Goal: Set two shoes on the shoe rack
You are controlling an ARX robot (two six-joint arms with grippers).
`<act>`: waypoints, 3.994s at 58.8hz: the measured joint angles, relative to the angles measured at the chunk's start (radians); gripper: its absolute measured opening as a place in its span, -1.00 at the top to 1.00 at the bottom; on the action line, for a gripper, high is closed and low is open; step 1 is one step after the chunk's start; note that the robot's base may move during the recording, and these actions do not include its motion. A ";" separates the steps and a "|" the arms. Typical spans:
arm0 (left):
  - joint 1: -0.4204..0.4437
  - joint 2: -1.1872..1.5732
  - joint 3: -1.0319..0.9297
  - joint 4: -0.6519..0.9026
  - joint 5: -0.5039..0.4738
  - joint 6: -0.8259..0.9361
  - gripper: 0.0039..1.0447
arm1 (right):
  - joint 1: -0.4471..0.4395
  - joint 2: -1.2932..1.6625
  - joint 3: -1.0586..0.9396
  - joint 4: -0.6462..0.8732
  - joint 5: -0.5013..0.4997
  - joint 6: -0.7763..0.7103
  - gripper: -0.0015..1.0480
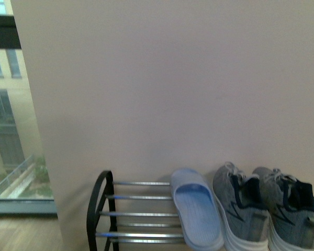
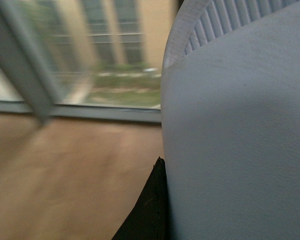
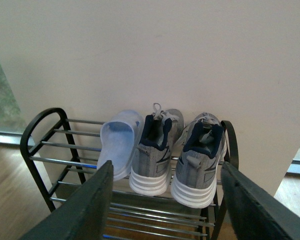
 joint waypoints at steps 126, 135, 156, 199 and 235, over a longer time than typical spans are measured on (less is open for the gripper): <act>-0.353 0.766 0.541 0.444 -0.383 0.086 0.16 | 0.000 0.000 0.000 0.000 -0.003 0.000 -0.82; -0.304 0.616 0.348 0.533 -0.354 0.085 0.58 | 0.000 0.000 0.000 0.000 -0.003 0.000 -0.82; -0.230 0.357 0.001 0.578 -0.267 0.082 0.98 | 0.000 0.000 0.000 0.000 -0.003 0.000 -0.82; -0.095 -0.193 -0.315 0.338 -0.131 0.082 0.98 | 0.000 0.000 0.000 0.000 -0.003 0.000 -0.82; -0.095 -0.735 -0.369 -0.126 -0.129 0.082 0.98 | 0.000 0.000 0.000 0.000 -0.003 0.000 -0.82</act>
